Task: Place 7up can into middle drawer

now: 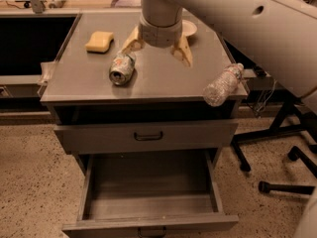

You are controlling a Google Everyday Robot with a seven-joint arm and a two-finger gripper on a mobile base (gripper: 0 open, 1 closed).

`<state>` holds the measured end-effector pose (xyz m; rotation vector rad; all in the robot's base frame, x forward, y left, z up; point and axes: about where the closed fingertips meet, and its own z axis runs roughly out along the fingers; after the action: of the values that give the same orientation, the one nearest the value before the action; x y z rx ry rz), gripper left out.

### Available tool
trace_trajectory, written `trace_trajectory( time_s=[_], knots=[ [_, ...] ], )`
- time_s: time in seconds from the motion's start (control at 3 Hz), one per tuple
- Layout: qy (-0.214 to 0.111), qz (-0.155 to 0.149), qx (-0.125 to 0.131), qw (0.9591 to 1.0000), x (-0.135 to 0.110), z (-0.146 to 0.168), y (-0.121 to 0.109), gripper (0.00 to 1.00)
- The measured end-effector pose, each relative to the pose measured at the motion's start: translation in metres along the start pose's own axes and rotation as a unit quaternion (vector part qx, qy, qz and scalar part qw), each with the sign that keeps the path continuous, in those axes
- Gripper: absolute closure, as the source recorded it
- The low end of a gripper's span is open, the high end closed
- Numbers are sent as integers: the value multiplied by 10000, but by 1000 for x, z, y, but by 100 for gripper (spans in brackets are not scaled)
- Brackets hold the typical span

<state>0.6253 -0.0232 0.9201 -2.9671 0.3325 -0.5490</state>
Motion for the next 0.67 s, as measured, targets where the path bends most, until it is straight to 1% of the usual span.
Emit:
trace_trajectory(
  time_s=[0.33, 0.67],
  knots=[
    [43, -96, 27, 9999, 30, 19, -9, 0],
    [-31, -155, 48, 9999, 53, 34, -23, 0]
  ],
)
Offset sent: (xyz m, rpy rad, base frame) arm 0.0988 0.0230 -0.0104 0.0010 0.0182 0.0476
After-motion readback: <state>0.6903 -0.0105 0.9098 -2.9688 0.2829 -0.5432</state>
